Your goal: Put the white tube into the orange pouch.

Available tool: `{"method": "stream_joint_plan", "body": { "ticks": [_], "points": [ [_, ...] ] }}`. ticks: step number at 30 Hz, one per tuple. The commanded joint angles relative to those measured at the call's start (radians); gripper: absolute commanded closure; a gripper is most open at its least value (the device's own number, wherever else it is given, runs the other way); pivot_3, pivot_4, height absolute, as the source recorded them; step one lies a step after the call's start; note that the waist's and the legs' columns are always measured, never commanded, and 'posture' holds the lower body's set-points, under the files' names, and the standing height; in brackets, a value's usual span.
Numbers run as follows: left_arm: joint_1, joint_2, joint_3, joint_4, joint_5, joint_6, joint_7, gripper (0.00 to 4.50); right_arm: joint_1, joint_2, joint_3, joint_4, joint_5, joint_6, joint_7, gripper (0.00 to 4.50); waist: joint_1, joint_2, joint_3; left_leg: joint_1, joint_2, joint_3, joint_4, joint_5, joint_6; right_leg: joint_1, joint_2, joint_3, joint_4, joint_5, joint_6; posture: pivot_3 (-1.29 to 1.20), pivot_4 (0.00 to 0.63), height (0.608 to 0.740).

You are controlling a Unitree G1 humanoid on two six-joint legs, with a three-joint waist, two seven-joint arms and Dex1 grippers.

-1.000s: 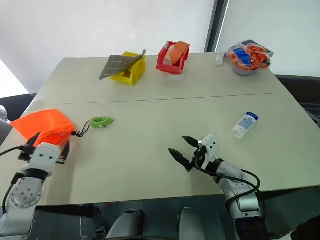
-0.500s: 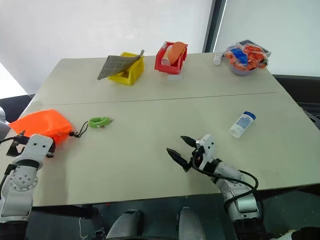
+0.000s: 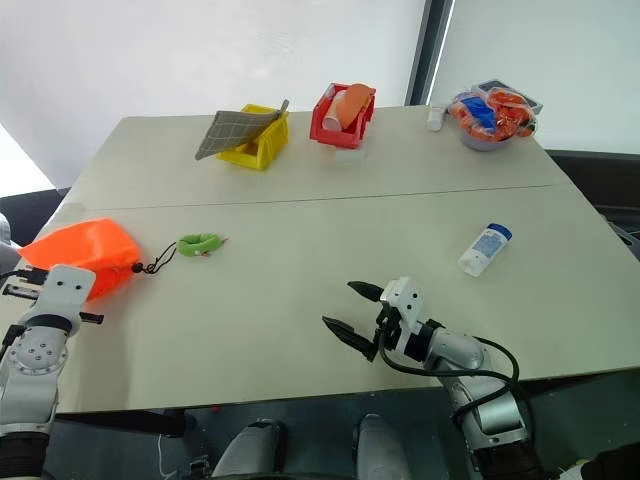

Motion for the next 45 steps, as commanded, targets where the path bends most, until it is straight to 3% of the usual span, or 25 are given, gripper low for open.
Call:
{"method": "stream_joint_plan", "body": {
  "ticks": [1,12,17,22,27,33,40,45],
  "points": [
    [-0.013,-0.03,0.002,-0.088,-0.071,0.034,-0.048,4.45,-0.017,0.012,0.007,-0.016,-0.002,-0.025,0.003,0.0,0.0,0.0,0.0,0.0,0.0,0.0,0.0,0.0,0.0,0.0,0.0,0.0,0.0,0.0,0.0,0.0,0.15,0.74],
    [-0.112,-0.14,-0.173,-0.287,-0.114,0.189,-0.139,4.45,-0.033,0.032,0.0,0.004,-0.014,-0.044,-0.012,0.0,0.0,-0.001,0.0,0.0,0.0,0.0,0.001,0.0,0.0,0.001,0.0,0.0,0.0,0.0,0.0,0.0,0.15,0.74],
    [-0.194,-0.21,-0.298,-0.364,-0.11,0.259,-0.17,4.45,-0.026,0.032,-0.006,0.005,-0.017,-0.05,-0.018,0.0,0.005,-0.001,0.0,0.0,-0.001,0.0,0.002,0.001,0.0,0.002,0.001,0.0,0.0,0.0,0.0,0.0,0.15,0.74],
    [-0.317,-0.335,-0.508,-0.475,-0.139,0.351,-0.239,4.45,-0.03,0.034,-0.021,0.017,-0.017,-0.055,-0.034,0.0,0.006,-0.002,0.0,0.0,-0.001,0.0,0.004,0.001,0.0,0.003,0.001,0.0,0.0,0.0,0.001,0.0,0.15,0.74],
    [-0.36,-0.367,-0.533,-0.58,-0.209,0.433,-0.303,4.45,-0.029,0.024,-0.057,0.031,-0.012,-0.062,-0.055,0.0,-0.006,-0.001,0.0,0.0,-0.001,0.0,0.004,0.001,0.0,0.003,0.001,0.0,0.0,0.0,0.001,0.0,0.15,0.74],
    [-0.308,-0.275,-0.43,-0.638,-0.273,0.502,-0.35,4.45,-0.042,0.033,-0.139,0.046,0.012,-0.049,-0.109,0.0,-0.006,0.0,0.001,0.002,0.0,-0.001,0.003,0.001,0.0,0.003,0.003,0.0,0.002,0.0,0.001,0.0,0.15,0.74],
    [-0.099,-0.131,-0.325,-0.675,-0.37,0.475,-0.472,4.45,-0.077,0.039,-0.258,0.07,0.039,-0.035,-0.207,0.0,0.001,0.0,0.001,0.0,0.0,-0.001,0.004,0.001,0.0,0.003,0.002,0.0,0.001,0.0,0.0,0.0,0.15,0.74],
    [-0.049,-0.1,-0.333,-0.642,-0.373,0.449,-0.485,4.45,-0.098,0.039,-0.328,0.123,0.016,-0.071,-0.281,0.0,0.004,0.001,0.001,0.0,-0.001,-0.001,0.004,0.001,0.0,0.003,0.001,0.0,0.0,0.0,0.0,0.0,0.15,0.74]
  ]
}}
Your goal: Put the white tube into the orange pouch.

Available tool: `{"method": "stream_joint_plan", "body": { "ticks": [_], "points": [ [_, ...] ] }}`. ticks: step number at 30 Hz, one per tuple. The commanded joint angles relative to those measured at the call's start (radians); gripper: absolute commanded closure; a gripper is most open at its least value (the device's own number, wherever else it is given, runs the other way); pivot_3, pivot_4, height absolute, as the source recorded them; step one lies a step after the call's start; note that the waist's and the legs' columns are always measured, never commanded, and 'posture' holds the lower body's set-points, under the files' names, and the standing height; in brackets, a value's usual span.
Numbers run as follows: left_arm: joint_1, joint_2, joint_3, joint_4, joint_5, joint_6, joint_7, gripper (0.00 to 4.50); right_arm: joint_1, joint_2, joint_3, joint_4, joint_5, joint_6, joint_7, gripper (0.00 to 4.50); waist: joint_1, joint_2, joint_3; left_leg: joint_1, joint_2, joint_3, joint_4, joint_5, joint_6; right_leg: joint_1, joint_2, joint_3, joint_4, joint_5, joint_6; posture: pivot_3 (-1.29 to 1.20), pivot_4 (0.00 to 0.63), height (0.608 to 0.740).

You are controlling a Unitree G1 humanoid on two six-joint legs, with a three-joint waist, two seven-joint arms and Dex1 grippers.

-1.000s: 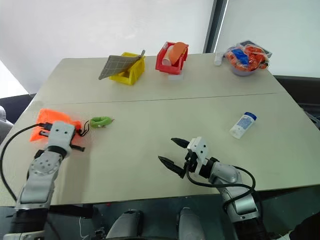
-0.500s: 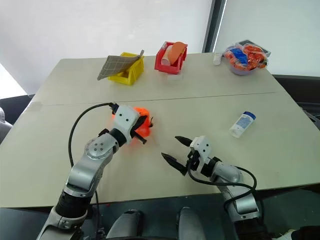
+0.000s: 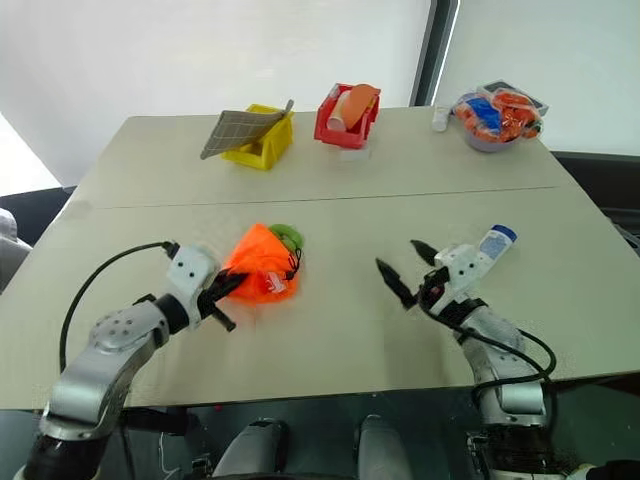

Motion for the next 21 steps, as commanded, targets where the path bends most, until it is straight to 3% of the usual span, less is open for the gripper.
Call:
{"method": "stream_joint_plan", "body": {
  "ticks": [1,13,21],
  "points": [
    [-0.011,0.017,-0.007,-0.005,0.002,-0.039,-0.006,4.45,-0.014,0.003,-0.05,0.013,-0.009,-0.045,-0.041,0.0,-0.002,0.0,0.0,0.0,0.0,0.0,0.0,0.0,0.0,0.0,0.0,0.0,0.0,0.0,0.0,0.0,0.15,0.74],
    [-0.049,-0.06,-0.101,0.078,0.035,-0.075,0.061,4.45,-0.058,0.065,-0.134,0.167,-0.248,-0.096,-0.487,0.0,-0.004,0.002,0.0,0.0,0.0,0.0,-0.001,0.0,0.0,0.0,0.0,0.0,0.0,0.002,-0.003,0.0,0.15,0.74],
    [-0.063,-0.083,-0.136,0.109,0.057,-0.101,0.078,4.45,-0.088,0.127,-0.13,0.17,-0.285,-0.024,-0.639,0.0,-0.007,0.003,0.0,0.001,0.0,0.0,0.0,0.0,0.0,0.0,0.0,0.0,0.001,0.001,-0.001,0.0,0.15,0.74]
  ]
}}
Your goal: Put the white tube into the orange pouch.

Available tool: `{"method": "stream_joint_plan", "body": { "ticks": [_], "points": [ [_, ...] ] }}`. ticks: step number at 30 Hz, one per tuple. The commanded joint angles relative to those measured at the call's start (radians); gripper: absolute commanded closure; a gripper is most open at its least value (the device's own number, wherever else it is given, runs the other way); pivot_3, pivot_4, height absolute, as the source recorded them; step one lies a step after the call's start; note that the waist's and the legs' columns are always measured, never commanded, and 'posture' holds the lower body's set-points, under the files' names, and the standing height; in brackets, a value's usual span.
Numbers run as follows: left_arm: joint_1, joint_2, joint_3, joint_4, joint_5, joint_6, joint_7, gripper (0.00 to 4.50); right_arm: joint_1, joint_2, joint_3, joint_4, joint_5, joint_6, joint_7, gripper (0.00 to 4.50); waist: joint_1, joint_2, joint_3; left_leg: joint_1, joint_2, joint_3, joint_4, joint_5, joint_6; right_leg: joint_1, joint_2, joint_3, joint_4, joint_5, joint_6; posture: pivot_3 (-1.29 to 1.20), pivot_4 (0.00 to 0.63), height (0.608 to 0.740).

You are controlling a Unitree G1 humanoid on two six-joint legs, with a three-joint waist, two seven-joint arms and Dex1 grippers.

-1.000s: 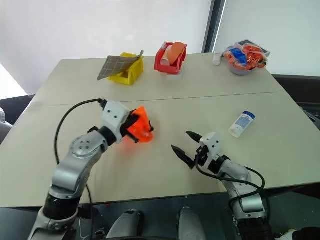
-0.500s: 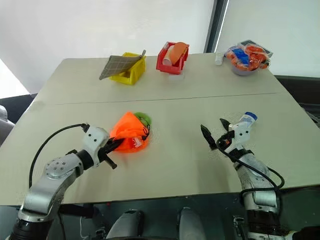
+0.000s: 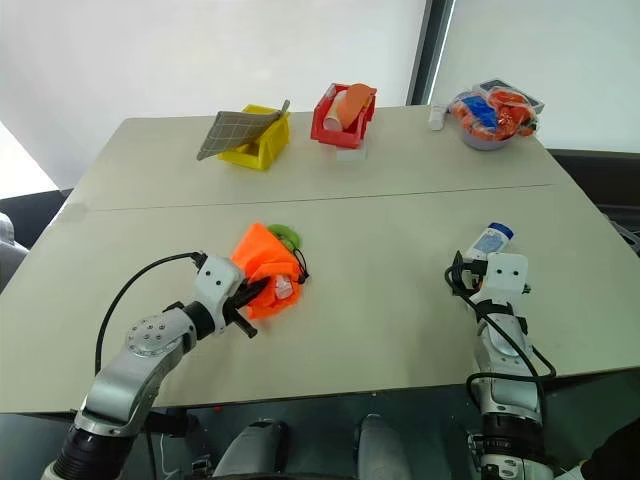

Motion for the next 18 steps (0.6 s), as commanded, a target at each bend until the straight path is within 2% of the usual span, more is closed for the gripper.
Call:
{"method": "stream_joint_plan", "body": {
  "ticks": [1,10,13,16,18],
  "points": [
    [-0.017,-0.006,-0.011,-0.01,0.007,-0.028,0.005,4.45,-0.039,0.037,-0.021,-0.039,0.004,0.047,-0.078,0.0,0.0,0.0,0.0,0.0,0.0,0.0,0.0,0.0,0.0,0.0,0.0,0.0,0.0,0.0,0.0,0.0,0.15,0.74],
    [-0.015,-0.019,-0.024,-0.007,0.01,-0.035,0.013,4.45,-0.081,0.075,-0.029,-0.073,0.048,0.109,-0.114,0.0,0.001,0.002,0.0,0.0,0.0,0.0,0.0,0.0,0.0,0.0,0.0,0.0,0.0,0.001,-0.001,0.0,0.15,0.74],
    [-0.015,-0.02,-0.027,-0.007,0.012,-0.037,0.012,4.5,-0.078,0.078,-0.031,-0.083,0.048,0.116,-0.125,0.96,0.0,0.002,0.0,0.0,0.0,0.0,0.0,0.0,0.0,0.0,0.0,0.0,0.0,0.001,-0.001,0.0,0.15,0.74],
    [-0.015,-0.019,-0.025,-0.005,0.009,-0.039,0.011,4.5,-0.073,0.083,-0.027,-0.105,0.048,0.128,-0.135,2.37,-0.002,0.002,0.0,0.0,0.0,0.0,0.0,0.0,0.0,0.0,0.0,0.0,0.0,0.0,-0.001,0.0,0.15,0.74],
    [-0.017,-0.019,-0.026,-0.002,0.008,-0.041,0.01,4.5,-0.072,0.084,-0.025,-0.11,0.047,0.135,-0.136,2.37,-0.001,0.002,0.0,0.0,0.0,0.0,0.0,0.0,0.0,0.0,0.0,0.0,0.0,0.0,0.0,0.0,0.15,0.74]
  ]
}}
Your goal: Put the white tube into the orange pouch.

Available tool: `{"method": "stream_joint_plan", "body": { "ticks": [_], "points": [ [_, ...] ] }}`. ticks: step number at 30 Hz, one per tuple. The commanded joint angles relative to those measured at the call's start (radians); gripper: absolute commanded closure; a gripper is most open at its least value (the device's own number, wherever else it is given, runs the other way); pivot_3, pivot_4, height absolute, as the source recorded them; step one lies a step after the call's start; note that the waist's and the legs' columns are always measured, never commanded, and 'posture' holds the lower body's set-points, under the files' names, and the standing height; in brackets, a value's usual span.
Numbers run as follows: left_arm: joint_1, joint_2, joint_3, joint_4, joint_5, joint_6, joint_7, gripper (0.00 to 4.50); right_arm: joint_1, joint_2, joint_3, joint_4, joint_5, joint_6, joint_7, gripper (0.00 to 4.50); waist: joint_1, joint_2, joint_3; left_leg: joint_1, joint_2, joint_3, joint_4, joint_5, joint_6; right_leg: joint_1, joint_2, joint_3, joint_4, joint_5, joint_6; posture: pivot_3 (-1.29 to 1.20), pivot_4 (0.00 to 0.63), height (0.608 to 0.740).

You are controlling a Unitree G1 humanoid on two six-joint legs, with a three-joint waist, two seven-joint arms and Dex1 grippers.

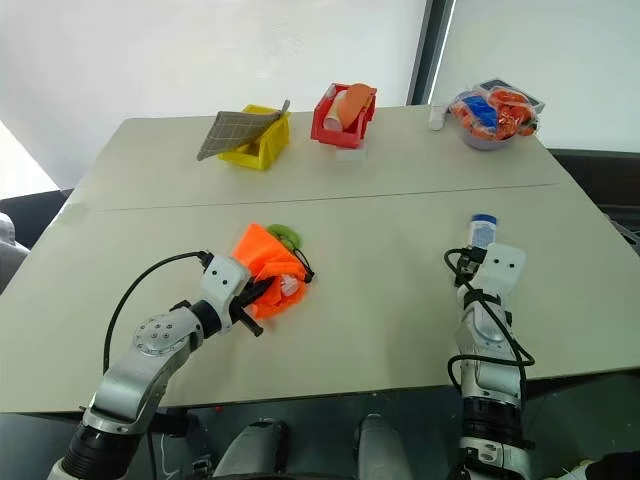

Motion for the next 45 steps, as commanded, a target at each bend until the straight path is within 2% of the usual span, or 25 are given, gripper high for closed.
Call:
{"method": "stream_joint_plan", "body": {
  "ticks": [1,7,12,15,18,21,23,28,33,45],
  "points": [
    [-0.008,0.0,-0.001,-0.011,0.001,-0.023,-0.001,4.5,-0.004,0.004,-0.004,-0.059,0.0,0.005,-0.007,2.37,0.001,0.0,0.0,0.0,0.0,0.0,0.0,0.0,0.0,0.0,0.0,0.0,0.0,0.0,0.0,0.0,0.15,0.74],
    [-0.016,-0.004,0.006,-0.006,-0.006,-0.026,0.0,4.5,0.012,-0.018,0.024,-0.075,-0.022,-0.001,0.026,2.37,0.001,0.0,0.0,0.0,0.0,0.0,0.0,0.0,0.0,0.0,0.0,0.0,0.0,0.0,0.0,0.0,0.15,0.74],
    [-0.023,-0.011,0.038,0.0,-0.03,-0.026,0.001,4.5,0.058,-0.086,0.107,-0.144,0.013,-0.067,0.242,2.37,-0.001,0.002,0.001,0.0,0.0,0.0,0.0,0.0,0.0,0.0,0.0,0.0,0.0,-0.001,0.001,0.0,0.15,0.74],
    [-0.04,-0.013,0.069,0.001,-0.06,-0.017,-0.004,4.5,0.121,-0.153,0.145,-0.255,0.137,-0.048,0.478,2.37,0.001,0.002,0.001,0.0,0.0,0.0,0.0,0.0,0.0,0.0,0.0,0.0,0.0,-0.001,0.001,0.0,0.15,0.74],
    [-0.053,-0.015,0.094,0.012,-0.084,-0.013,-0.005,4.5,0.193,-0.234,0.177,-0.39,0.285,0.047,0.67,2.37,0.004,0.002,0.002,0.0,0.0,0.0,0.0,0.0,0.0,0.0,0.0,0.0,-0.001,-0.001,0.002,0.0,0.15,0.74],
    [-0.063,-0.012,0.109,0.018,-0.103,-0.014,-0.014,4.5,0.256,-0.319,0.188,-0.52,0.457,0.193,0.8,2.37,0.005,0.0,0.002,-0.001,0.0,-0.001,0.0,0.0,0.0,0.001,0.0,0.0,-0.001,-0.001,0.002,0.0,0.15,0.74],
    [-0.069,-0.013,0.117,0.02,-0.115,-0.01,-0.018,4.5,0.28,-0.367,0.202,-0.574,0.518,0.26,0.849,2.37,0.005,-0.001,0.003,-0.001,0.0,0.0,0.0,0.0,0.0,0.001,0.0,0.0,-0.002,-0.001,0.002,0.0,0.15,0.74],
    [-0.073,-0.007,0.121,0.007,-0.15,0.001,-0.039,4.5,0.291,-0.409,0.285,-0.64,0.554,0.343,0.9,2.37,0.004,-0.005,0.005,0.0,0.0,0.0,0.001,0.0,0.0,0.0,0.0,-0.001,-0.002,-0.001,0.002,0.0,0.15,0.74],
    [-0.074,-0.006,0.128,-0.009,-0.183,0.013,-0.047,4.5,0.237,-0.376,0.389,-0.622,0.468,0.335,0.868,2.37,0.005,-0.006,0.006,-0.002,0.0,0.0,0.001,0.0,0.0,0.0,0.0,-0.001,-0.003,-0.001,0.002,0.0,0.15,0.74],
    [-0.056,0.053,0.14,-0.115,-0.292,0.096,-0.105,4.5,0.077,-0.247,0.487,-0.471,0.34,0.278,0.844,2.37,0.005,-0.008,0.007,-0.002,0.0,0.0,0.0,0.0,0.0,-0.001,0.0,-0.001,-0.002,-0.001,0.001,0.0,0.15,0.74]
  ]
}}
